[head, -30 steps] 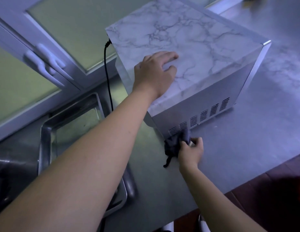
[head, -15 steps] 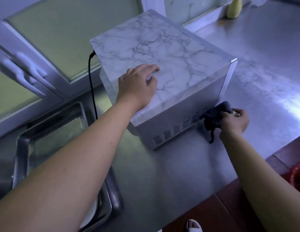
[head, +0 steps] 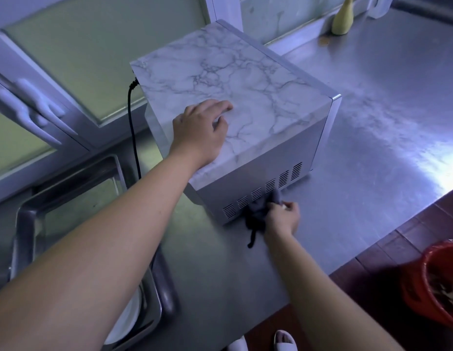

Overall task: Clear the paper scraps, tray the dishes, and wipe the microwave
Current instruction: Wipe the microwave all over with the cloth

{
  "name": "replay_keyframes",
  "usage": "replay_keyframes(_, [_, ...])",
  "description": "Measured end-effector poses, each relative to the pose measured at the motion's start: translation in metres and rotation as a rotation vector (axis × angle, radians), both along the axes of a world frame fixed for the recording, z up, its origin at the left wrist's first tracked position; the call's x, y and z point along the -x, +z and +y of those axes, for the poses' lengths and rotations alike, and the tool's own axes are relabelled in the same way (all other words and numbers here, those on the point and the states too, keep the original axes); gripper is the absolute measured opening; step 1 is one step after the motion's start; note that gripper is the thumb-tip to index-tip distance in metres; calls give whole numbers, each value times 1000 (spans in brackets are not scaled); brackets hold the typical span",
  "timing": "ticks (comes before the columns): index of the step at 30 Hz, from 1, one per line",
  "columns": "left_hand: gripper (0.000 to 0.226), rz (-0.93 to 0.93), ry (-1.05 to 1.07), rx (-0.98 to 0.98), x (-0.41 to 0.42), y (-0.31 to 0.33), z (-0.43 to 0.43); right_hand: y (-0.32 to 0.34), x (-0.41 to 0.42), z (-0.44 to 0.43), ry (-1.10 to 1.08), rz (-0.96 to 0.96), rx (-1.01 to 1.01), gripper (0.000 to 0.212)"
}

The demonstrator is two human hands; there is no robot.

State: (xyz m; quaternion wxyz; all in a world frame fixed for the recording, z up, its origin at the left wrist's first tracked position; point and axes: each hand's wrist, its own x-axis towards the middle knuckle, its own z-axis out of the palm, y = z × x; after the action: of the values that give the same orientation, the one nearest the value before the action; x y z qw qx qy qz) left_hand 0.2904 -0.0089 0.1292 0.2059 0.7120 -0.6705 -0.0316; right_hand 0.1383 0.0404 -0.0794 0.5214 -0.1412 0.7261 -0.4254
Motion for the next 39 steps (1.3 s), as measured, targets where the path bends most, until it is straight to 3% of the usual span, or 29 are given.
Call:
replay_keyframes(5, [36, 6, -9, 11, -2, -3, -2, 3, -46, 46, 81, -88, -79, 15])
replay_keyframes(11, [37, 12, -31, 11, -6, -4, -2, 26, -36, 86, 384, -299, -37, 19])
replay_keyframes(17, [39, 23, -36, -8, -8, -4, -1, 70, 51, 89, 317, -185, -51, 21])
replay_keyframes(21, [39, 90, -35, 9, -7, -2, 0, 103, 105, 72, 202, -98, 47, 19])
replay_keyframes(29, [19, 269, -19, 121, 8, 16, 24, 138, 191, 17, 142, 19, 192, 16])
replay_keyframes(34, [21, 516, -185, 299, 87, 22, 45, 116, 236, -45, 239, 109, 217, 16])
replay_keyframes(36, [22, 641, -281, 253, 130, 10, 48, 107, 253, -76, 354, 167, 207, 18])
replay_keyframes(39, [24, 792, -188, 61, 182, -24, 37, 94, 282, -126, 572, 236, 218, 21])
